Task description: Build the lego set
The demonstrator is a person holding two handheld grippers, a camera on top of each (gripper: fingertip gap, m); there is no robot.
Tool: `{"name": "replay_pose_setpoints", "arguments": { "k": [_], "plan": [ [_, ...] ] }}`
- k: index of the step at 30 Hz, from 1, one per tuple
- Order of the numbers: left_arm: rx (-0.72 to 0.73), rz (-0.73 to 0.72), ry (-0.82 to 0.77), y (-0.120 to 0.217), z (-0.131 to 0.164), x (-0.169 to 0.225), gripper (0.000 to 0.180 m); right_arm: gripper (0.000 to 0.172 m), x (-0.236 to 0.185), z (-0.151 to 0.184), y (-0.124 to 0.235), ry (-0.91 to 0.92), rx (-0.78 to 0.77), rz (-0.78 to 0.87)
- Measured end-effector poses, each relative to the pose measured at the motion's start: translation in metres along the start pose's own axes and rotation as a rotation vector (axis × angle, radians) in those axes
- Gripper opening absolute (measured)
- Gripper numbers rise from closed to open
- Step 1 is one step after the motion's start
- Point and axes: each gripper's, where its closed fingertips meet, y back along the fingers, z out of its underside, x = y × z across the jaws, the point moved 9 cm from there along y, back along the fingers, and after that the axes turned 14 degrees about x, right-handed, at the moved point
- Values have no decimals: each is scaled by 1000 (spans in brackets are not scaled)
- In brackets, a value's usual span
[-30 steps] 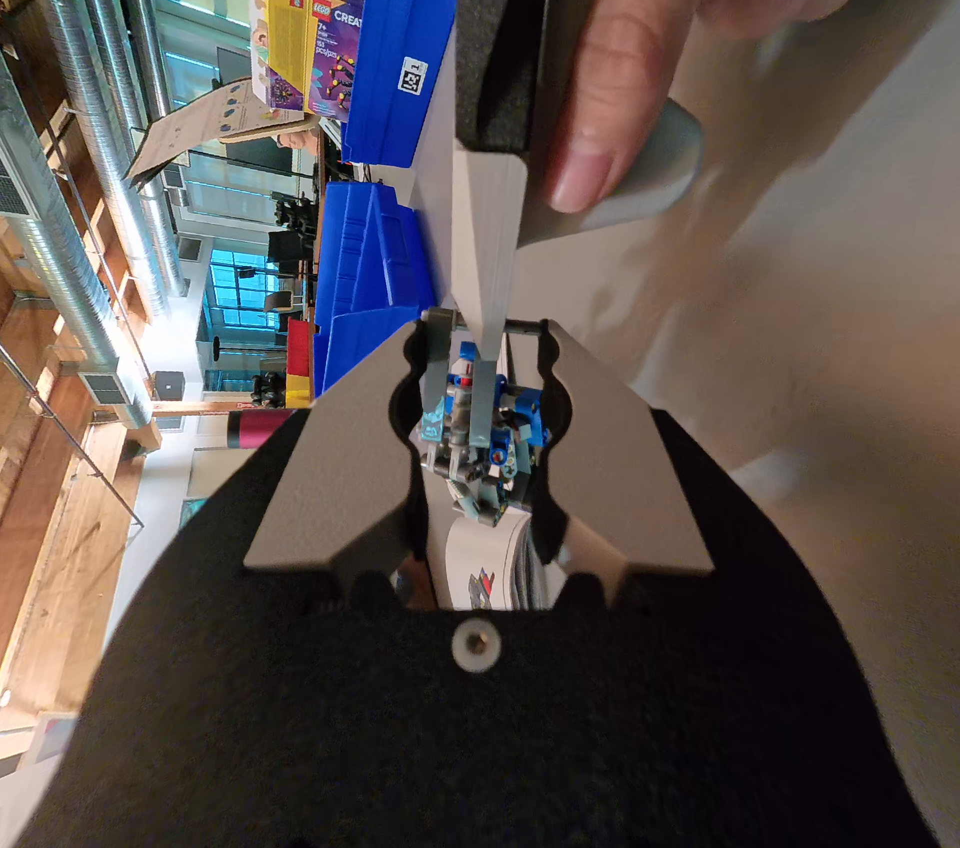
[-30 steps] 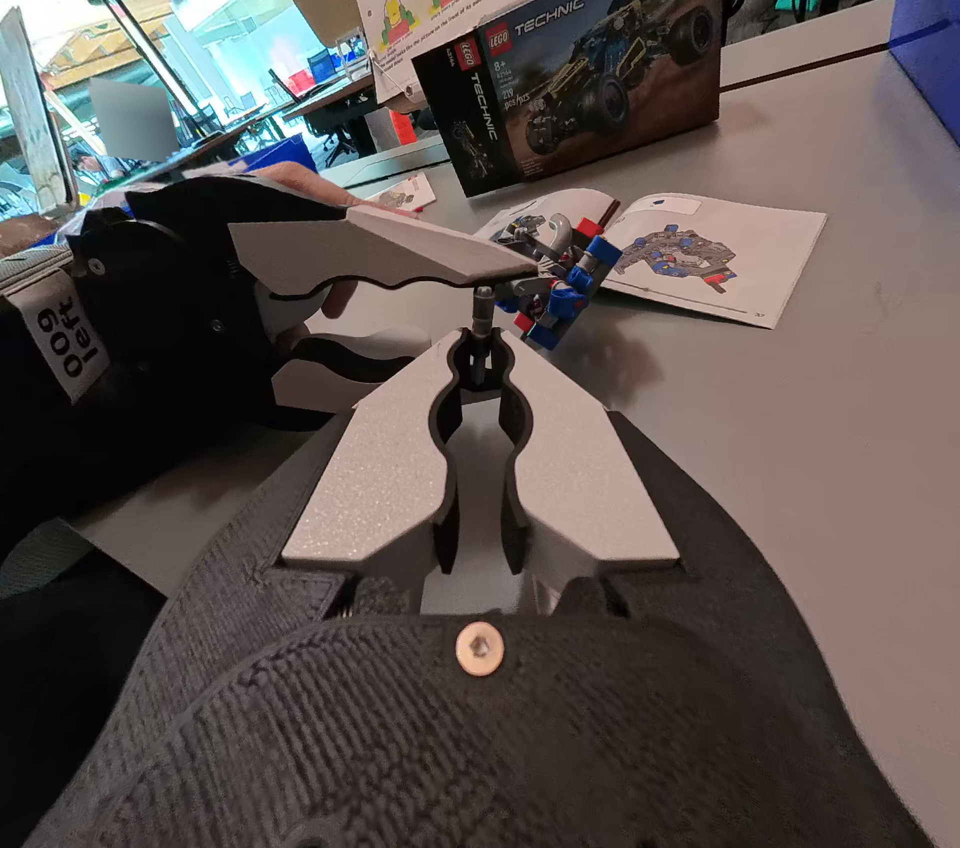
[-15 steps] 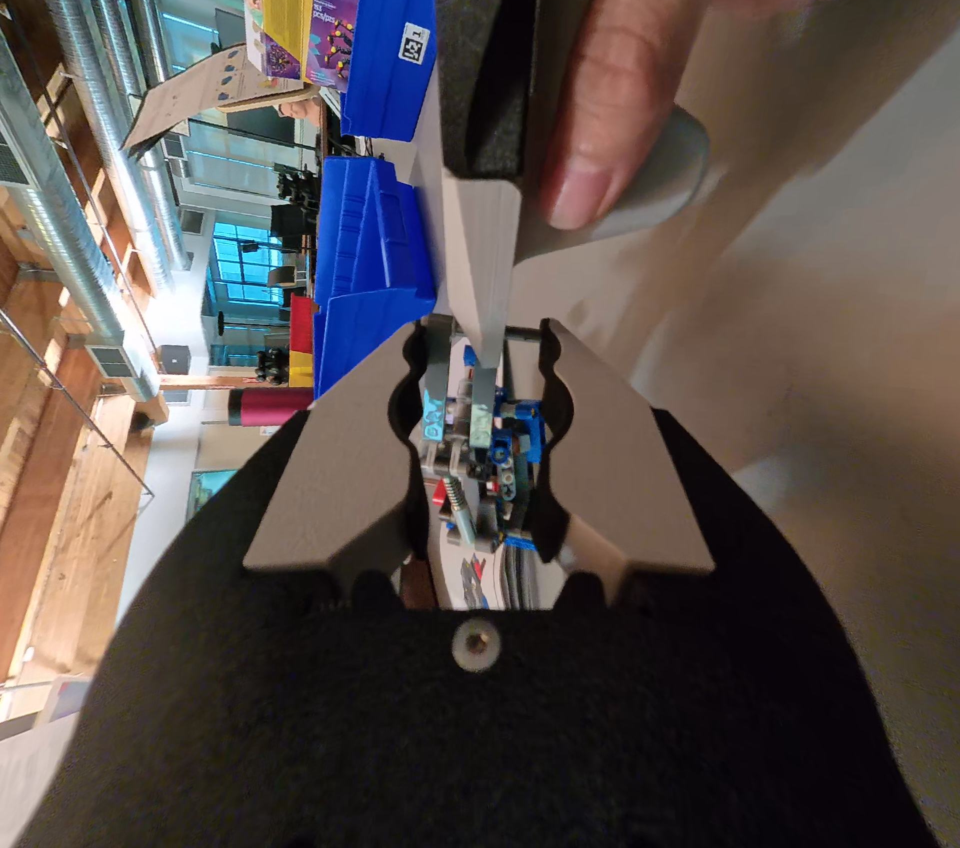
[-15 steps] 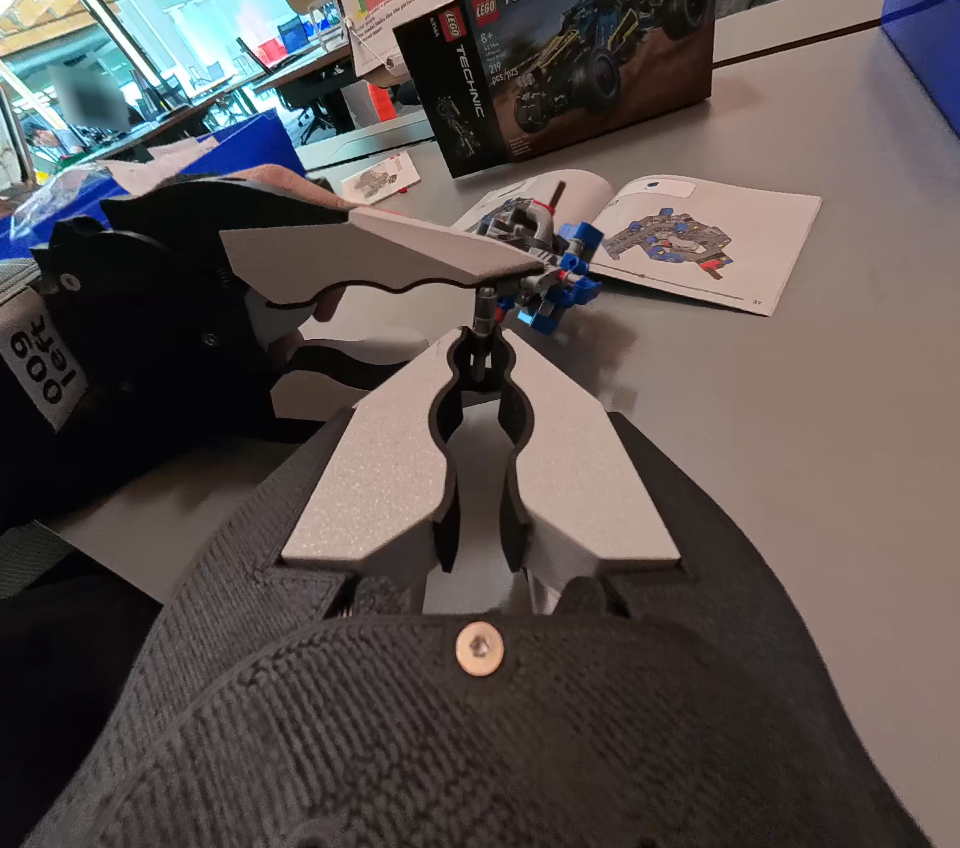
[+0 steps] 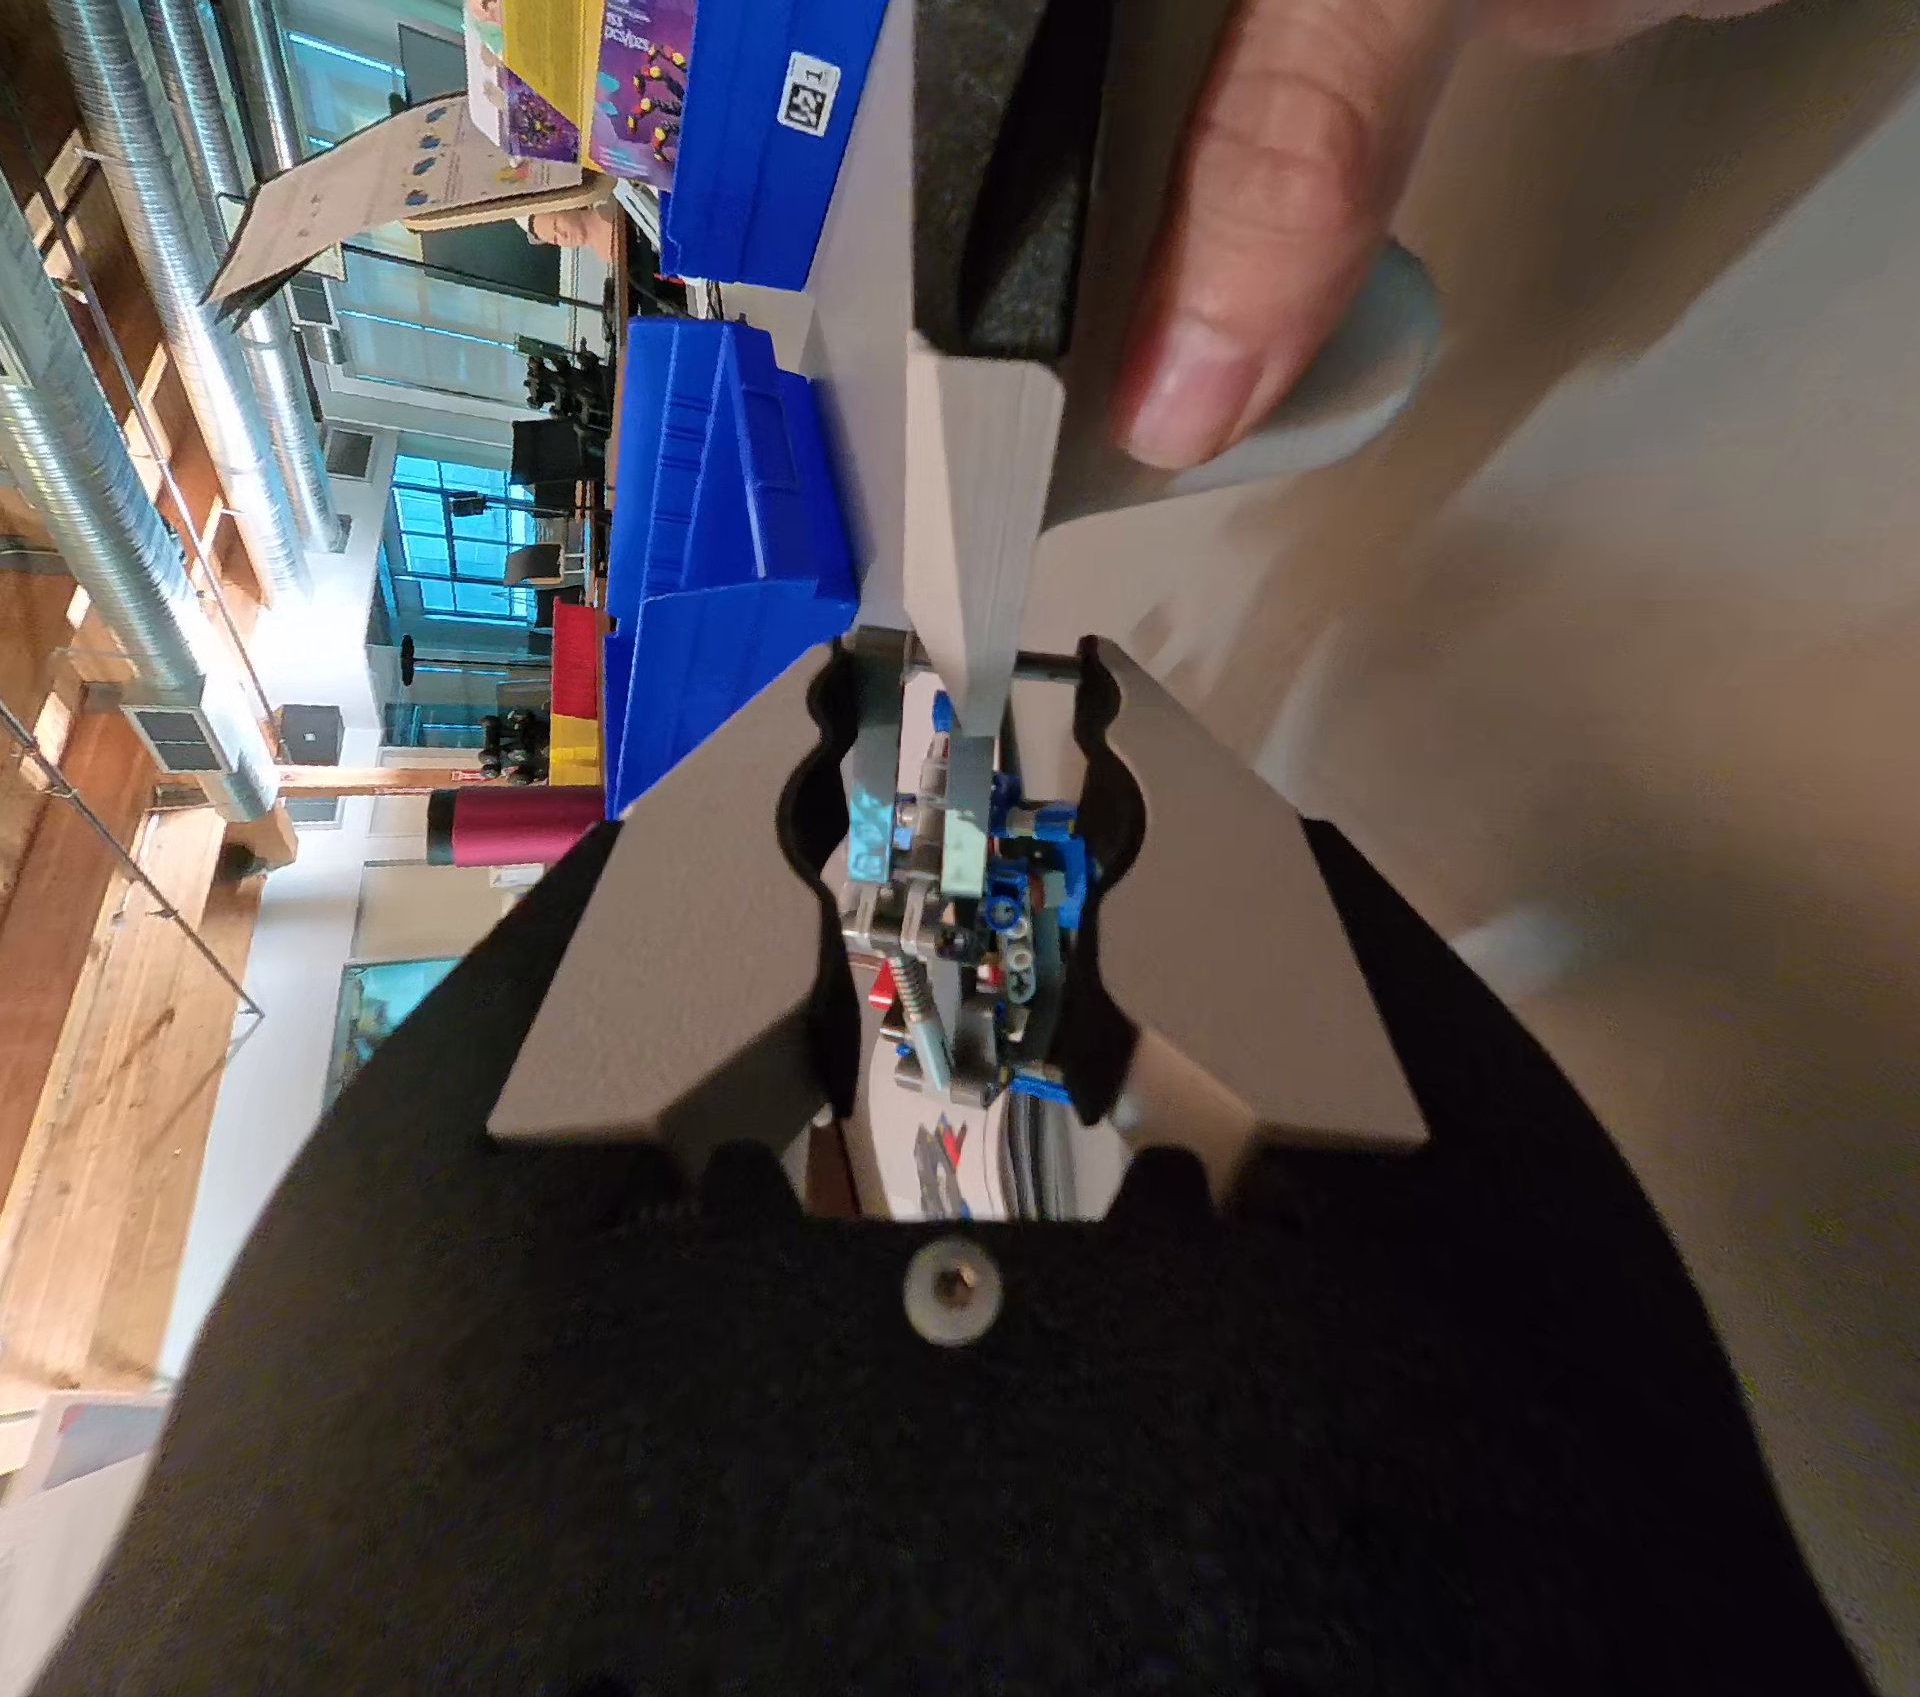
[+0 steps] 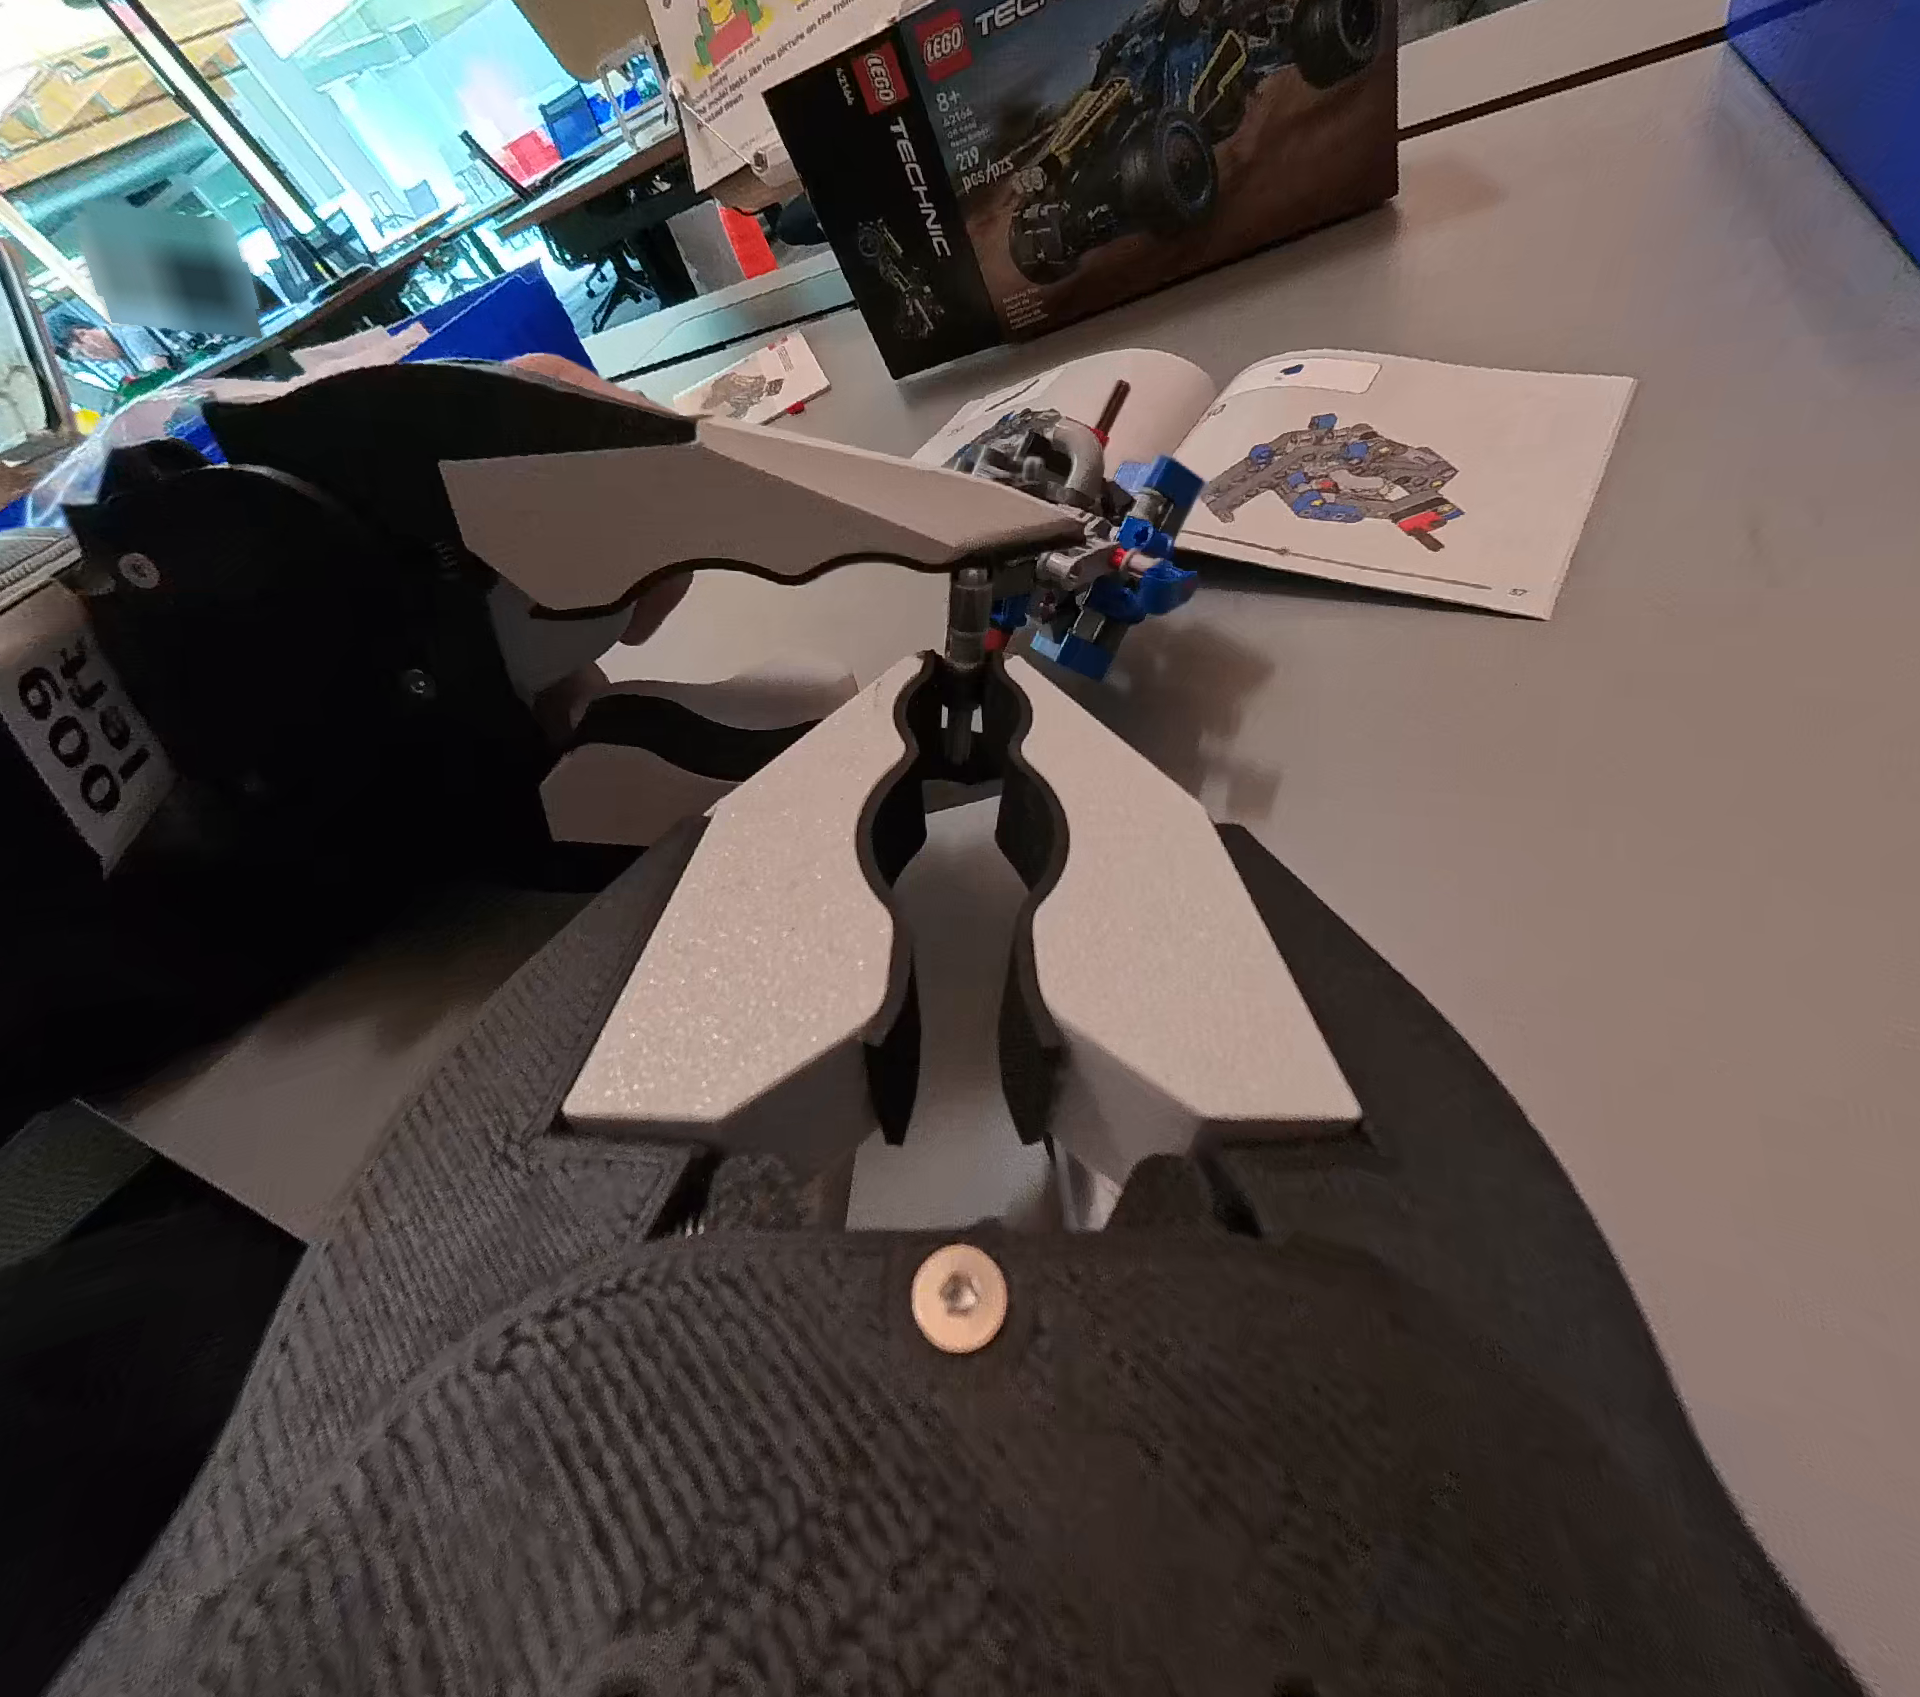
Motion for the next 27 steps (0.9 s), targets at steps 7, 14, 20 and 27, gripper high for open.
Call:
{"name": "replay_pose_setpoints", "arguments": {
  "k": [7, 14, 20, 27],
  "plan": [
    [72, 7, 114, -1, 2, -2, 41, 6, -4, -2, -2, -18, -2, -49],
    [1, -2, 55, -3, 2, -1, 40, 6, -11, -1, -8, -1, -16, -35],
    [-26, -22, 19, -3, 4, -2, 40, 5, -5, -3, -3, -35, -1, -17],
    [-32, 8, 80, -4, 4, -3, 40, 5, -5, -2, -5, -52, 5, -28]
  ]
}}
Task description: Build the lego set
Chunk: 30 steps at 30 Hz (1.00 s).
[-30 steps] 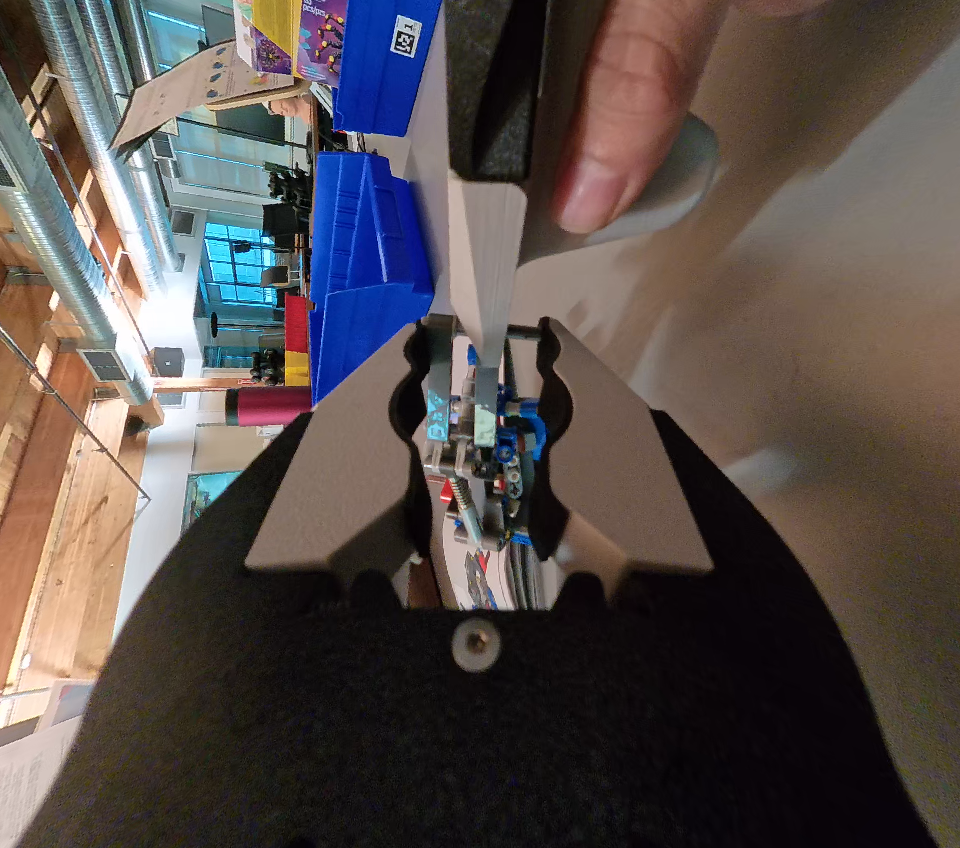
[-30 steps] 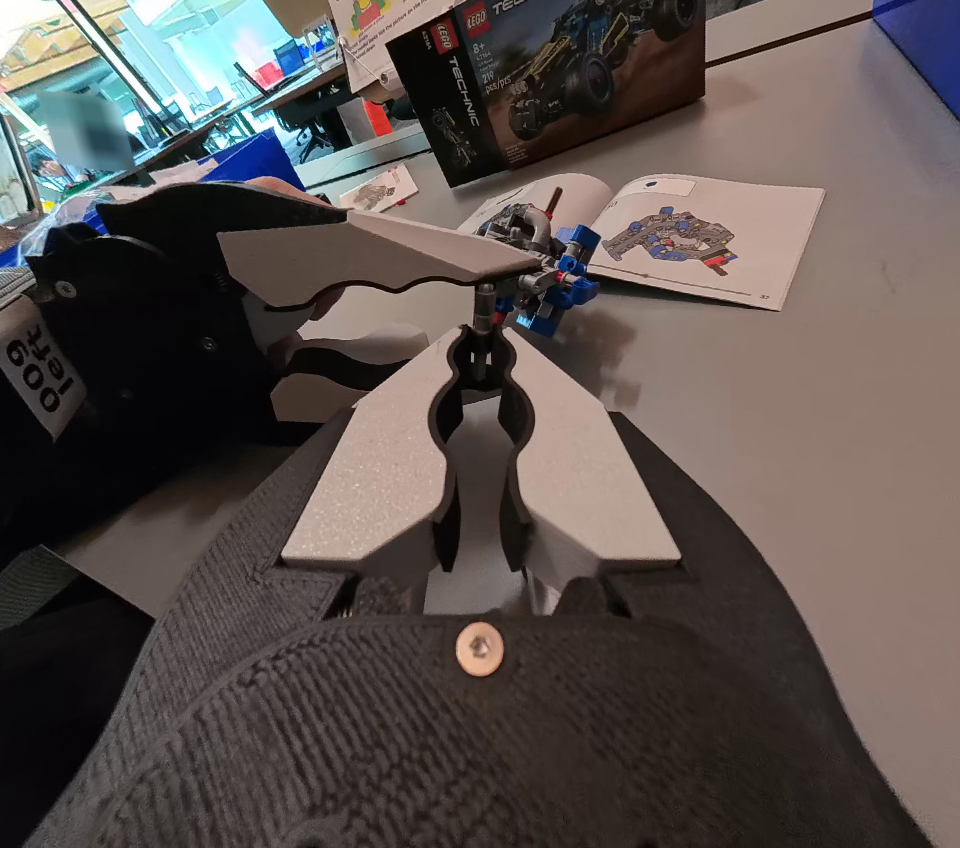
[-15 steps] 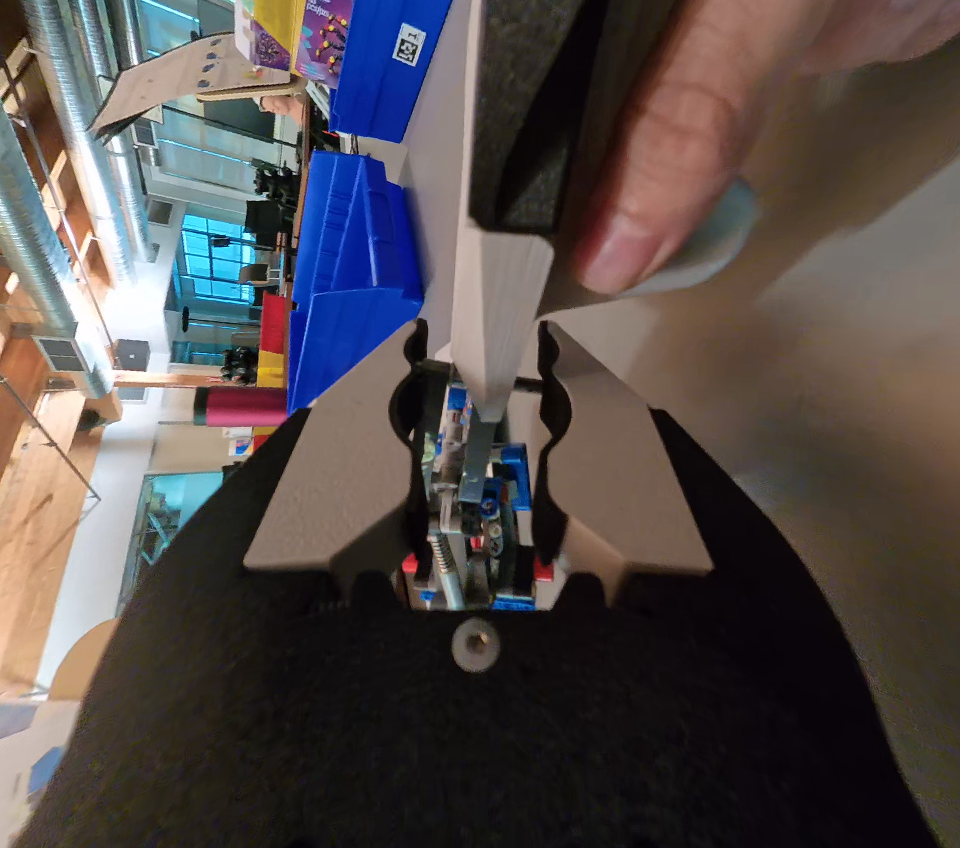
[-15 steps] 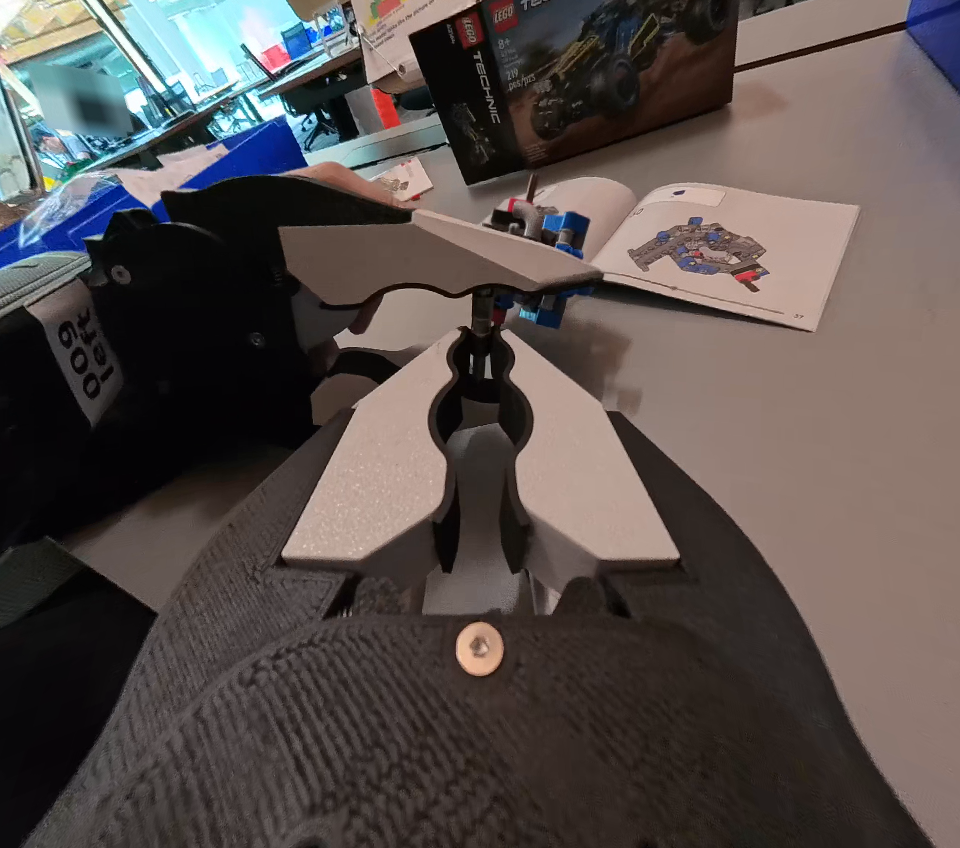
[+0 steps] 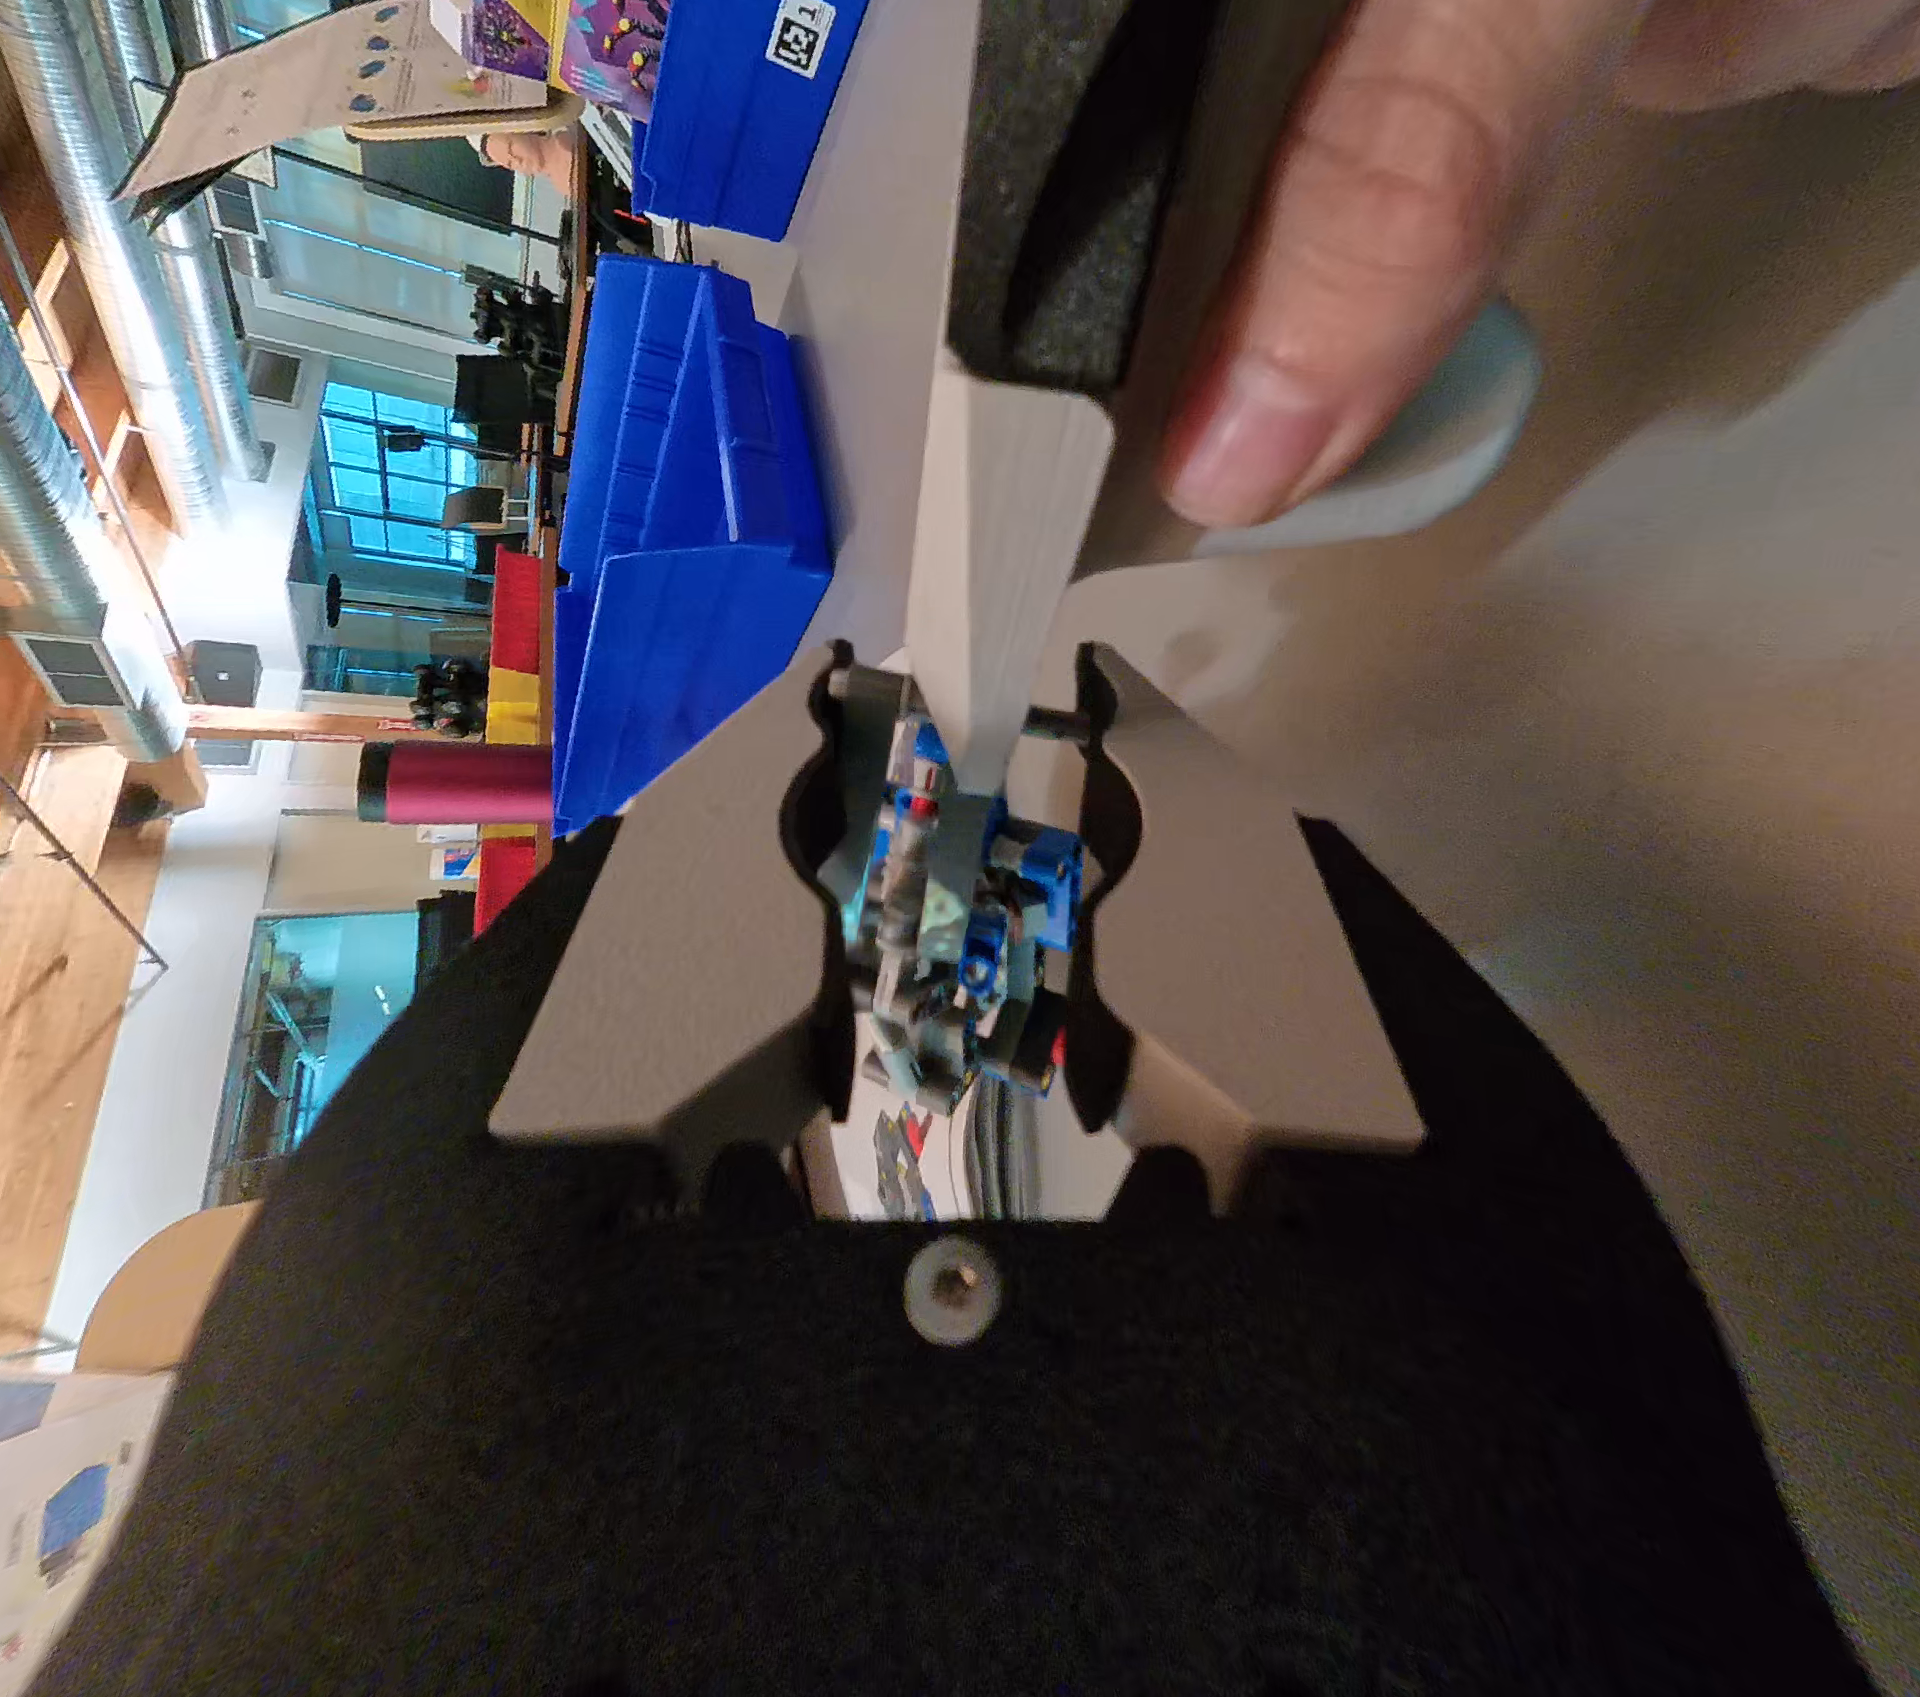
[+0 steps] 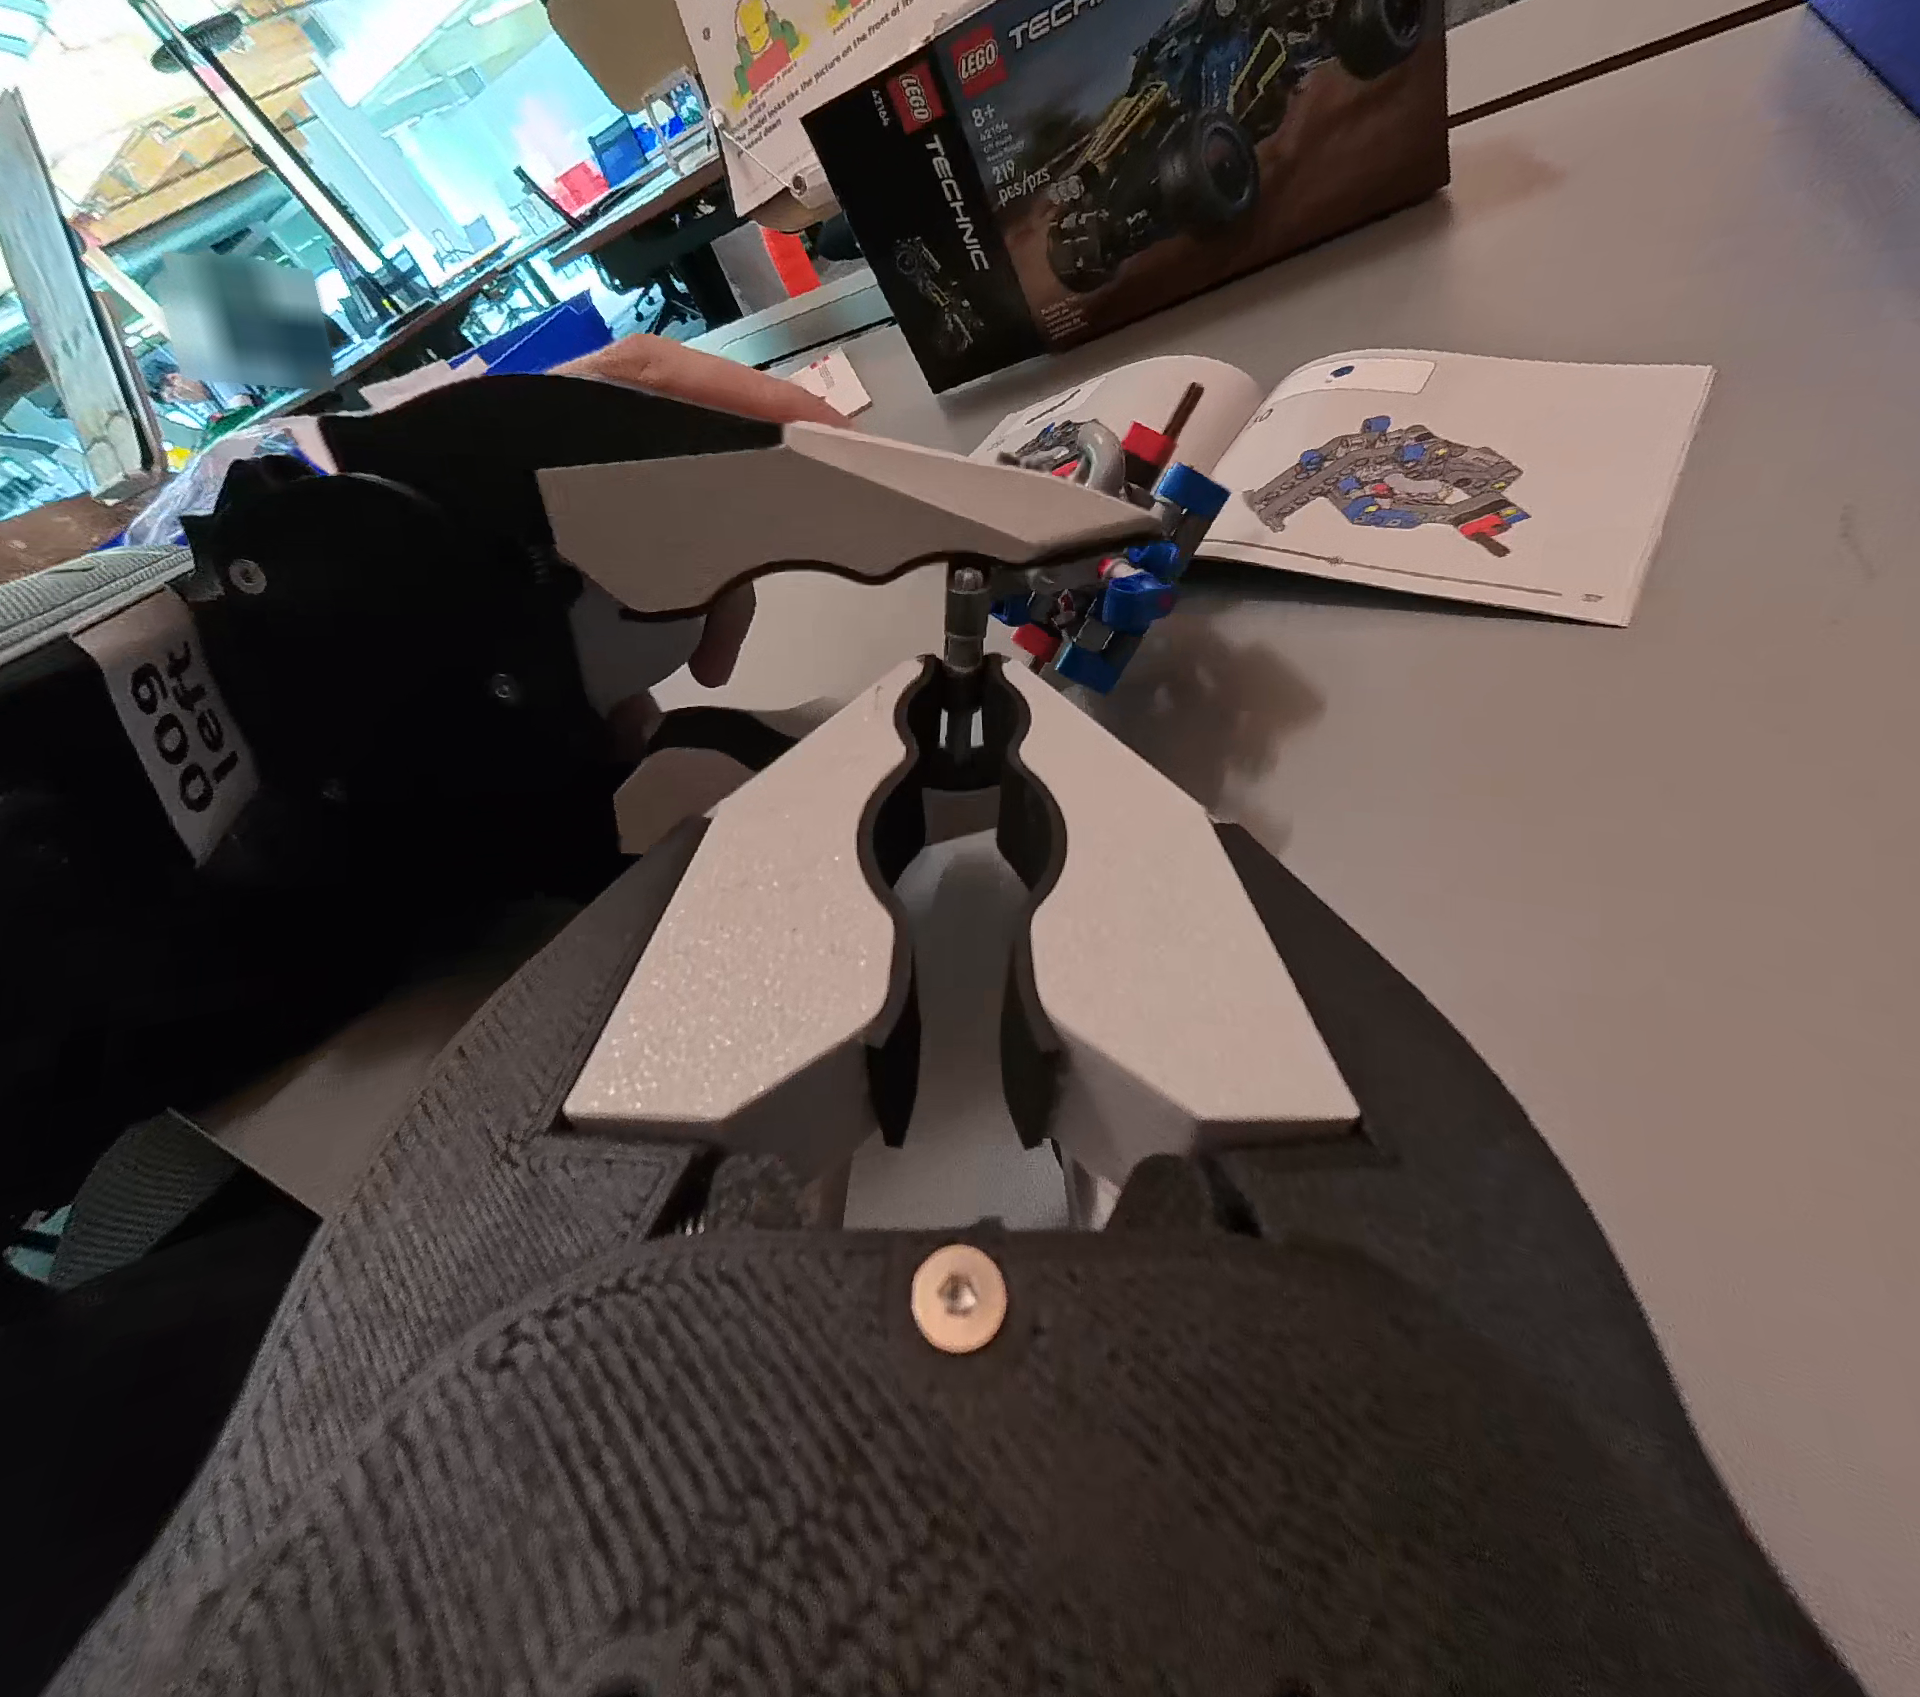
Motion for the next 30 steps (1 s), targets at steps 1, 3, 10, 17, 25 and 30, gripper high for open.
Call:
{"name": "replay_pose_setpoints", "arguments": {
  "k": [1, 3, 10, 17, 25, 30],
  "plan": [
    [3, 5, 15, 0, 1, 0, 40, 6, -1, 1, -1, 1, -4, -3],
    [-1, 16, 36, 0, 2, 0, 40, 5, -3, 2, -2, 19, -4, 11],
    [-25, -9, -22, 0, 4, 2, 37, 6, -4, 4, -4, 25, 2, 27],
    [-30, 19, 2, 1, 4, -1, 36, 6, -5, 4, -5, 25, 8, 31],
    [48, 41, 73, -2, 7, -1, 38, 6, -3, 5, -4, 7, 3, 47],
    [23, 46, 150, -5, 6, -2, 43, 6, -6, 6, -6, 33, -6, 52]
  ]
}}
